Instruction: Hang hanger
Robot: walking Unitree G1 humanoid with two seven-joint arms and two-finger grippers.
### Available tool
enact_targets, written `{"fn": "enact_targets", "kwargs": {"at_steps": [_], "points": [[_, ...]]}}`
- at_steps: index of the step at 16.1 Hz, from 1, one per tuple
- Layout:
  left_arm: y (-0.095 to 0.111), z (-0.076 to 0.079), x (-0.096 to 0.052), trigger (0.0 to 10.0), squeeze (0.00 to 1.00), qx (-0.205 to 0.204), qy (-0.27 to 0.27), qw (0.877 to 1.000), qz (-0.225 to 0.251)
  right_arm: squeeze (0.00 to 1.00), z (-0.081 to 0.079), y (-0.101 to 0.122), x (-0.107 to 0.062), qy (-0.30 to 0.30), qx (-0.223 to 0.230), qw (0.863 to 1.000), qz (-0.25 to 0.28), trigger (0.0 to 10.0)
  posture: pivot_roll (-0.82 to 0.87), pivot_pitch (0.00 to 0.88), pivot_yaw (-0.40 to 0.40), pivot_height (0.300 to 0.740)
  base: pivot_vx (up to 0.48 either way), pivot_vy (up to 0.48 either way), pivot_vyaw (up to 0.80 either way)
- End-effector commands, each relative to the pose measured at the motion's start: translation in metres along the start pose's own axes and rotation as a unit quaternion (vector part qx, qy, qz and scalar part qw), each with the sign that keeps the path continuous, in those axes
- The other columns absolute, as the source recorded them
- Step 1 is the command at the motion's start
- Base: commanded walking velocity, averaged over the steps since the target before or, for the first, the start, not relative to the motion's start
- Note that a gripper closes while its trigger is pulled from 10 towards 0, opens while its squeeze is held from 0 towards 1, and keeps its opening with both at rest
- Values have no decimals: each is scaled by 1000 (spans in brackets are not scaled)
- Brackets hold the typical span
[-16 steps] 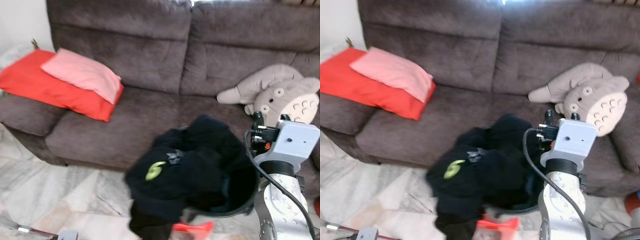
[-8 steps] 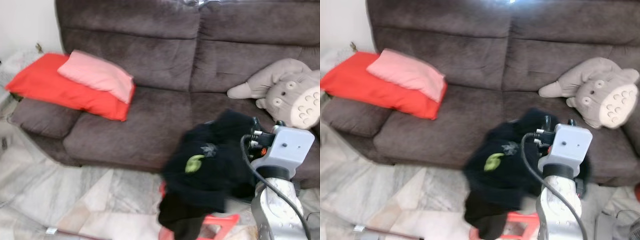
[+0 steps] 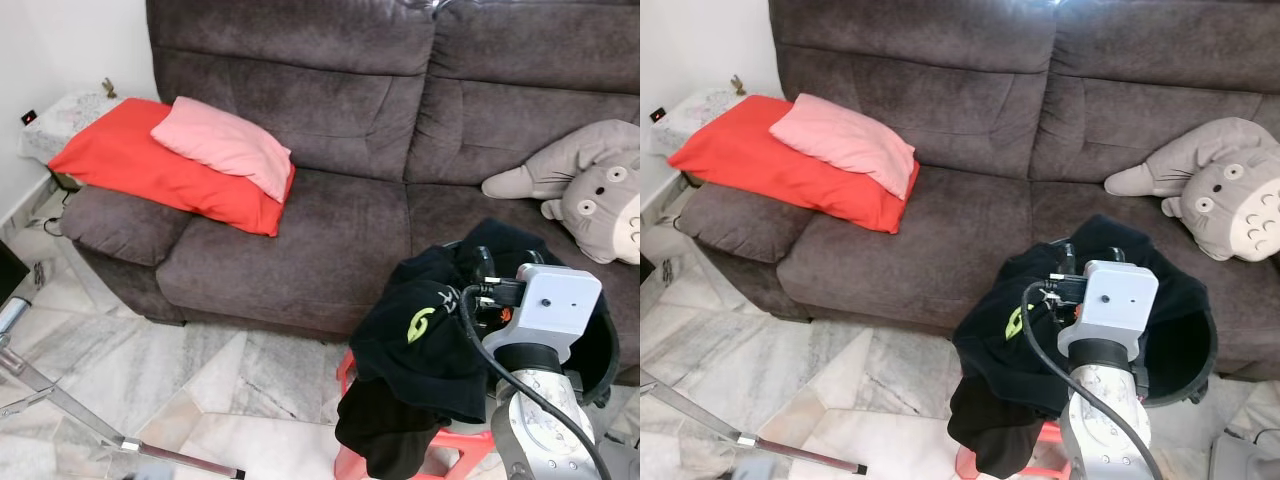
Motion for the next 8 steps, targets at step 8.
{"fn": "enact_targets", "kwargs": {"at_steps": [8], "points": [[-10, 1, -1, 10000, 0, 17, 1, 1000, -20, 0, -4, -2, -16, 20, -33, 999, -6, 10000, -139, 173, -10, 740, 0, 97, 0]]}}
Point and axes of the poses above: a point about 5 cm out from each wrist's last joint towards the gripper, its own x axis pointing out of the wrist towards the gripper, its own y axis along the axis of the wrist's last joint, z = x × y, the point moved 3 cm from there along x, pointing out of the wrist towards the gripper, and after that the axes turned 1 degree about -x, right-handed, at the moved point
